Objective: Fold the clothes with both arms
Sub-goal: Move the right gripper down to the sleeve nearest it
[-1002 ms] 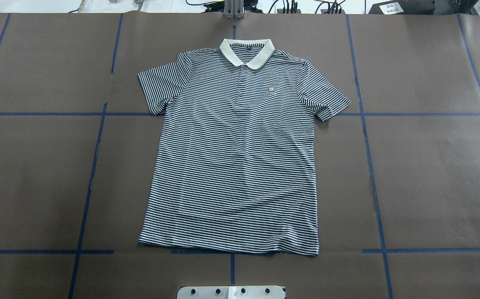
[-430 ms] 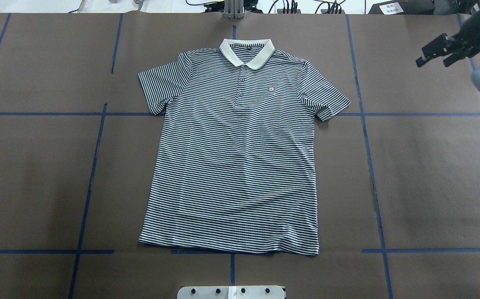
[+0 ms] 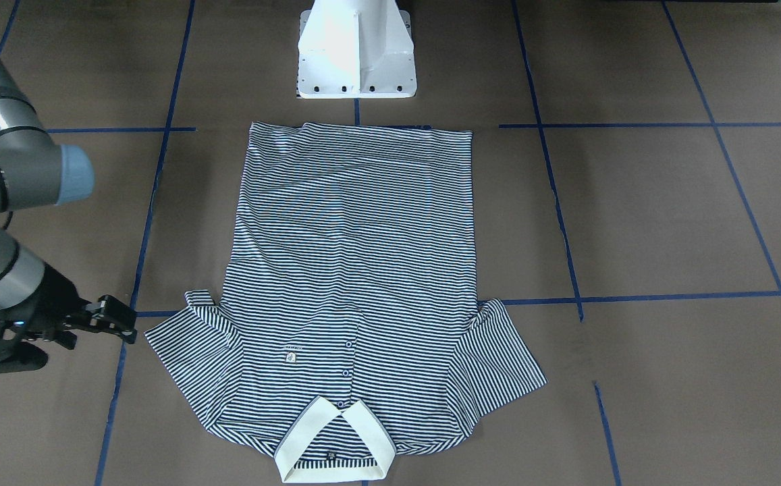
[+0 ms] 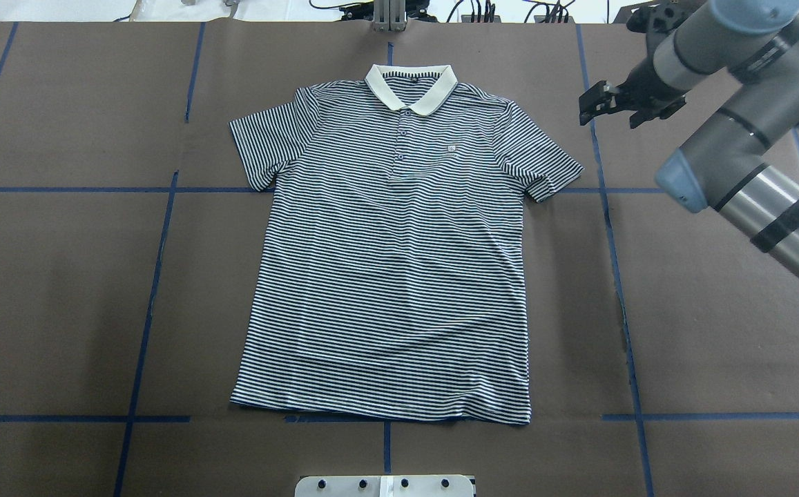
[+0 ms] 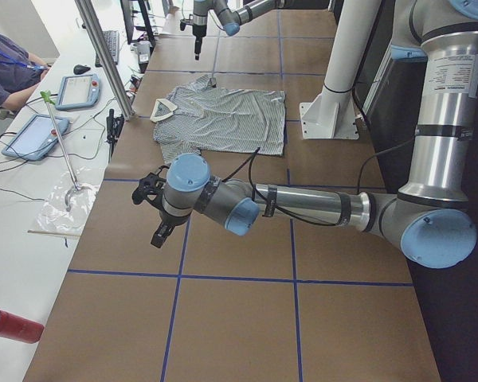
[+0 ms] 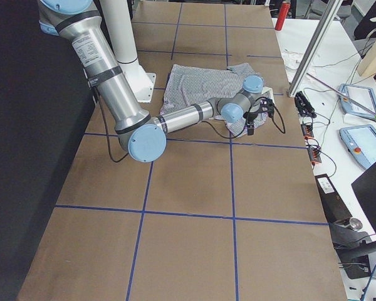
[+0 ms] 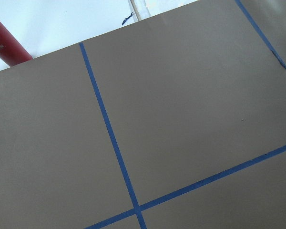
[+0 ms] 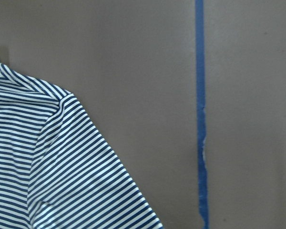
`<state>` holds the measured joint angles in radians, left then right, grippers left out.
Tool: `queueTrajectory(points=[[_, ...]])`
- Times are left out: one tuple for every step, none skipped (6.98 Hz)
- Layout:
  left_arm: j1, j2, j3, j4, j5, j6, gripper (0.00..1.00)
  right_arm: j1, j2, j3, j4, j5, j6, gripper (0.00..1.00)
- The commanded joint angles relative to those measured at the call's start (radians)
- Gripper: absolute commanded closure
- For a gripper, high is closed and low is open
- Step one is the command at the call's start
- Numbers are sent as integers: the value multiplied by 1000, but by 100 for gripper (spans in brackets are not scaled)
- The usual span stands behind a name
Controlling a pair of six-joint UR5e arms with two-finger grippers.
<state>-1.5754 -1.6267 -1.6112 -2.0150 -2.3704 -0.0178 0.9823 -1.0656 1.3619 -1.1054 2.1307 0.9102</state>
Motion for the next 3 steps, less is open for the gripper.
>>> queueTrajectory(points=[[0, -2, -3, -4, -15, -28, 0, -79, -4, -3, 24, -49, 72, 0], [0, -2, 2, -5, -62, -28, 0, -86, -4, -19, 27, -49, 78, 1], [0, -2, 2, -5, -66, -28, 0, -91, 2, -53, 30, -52, 75, 2]])
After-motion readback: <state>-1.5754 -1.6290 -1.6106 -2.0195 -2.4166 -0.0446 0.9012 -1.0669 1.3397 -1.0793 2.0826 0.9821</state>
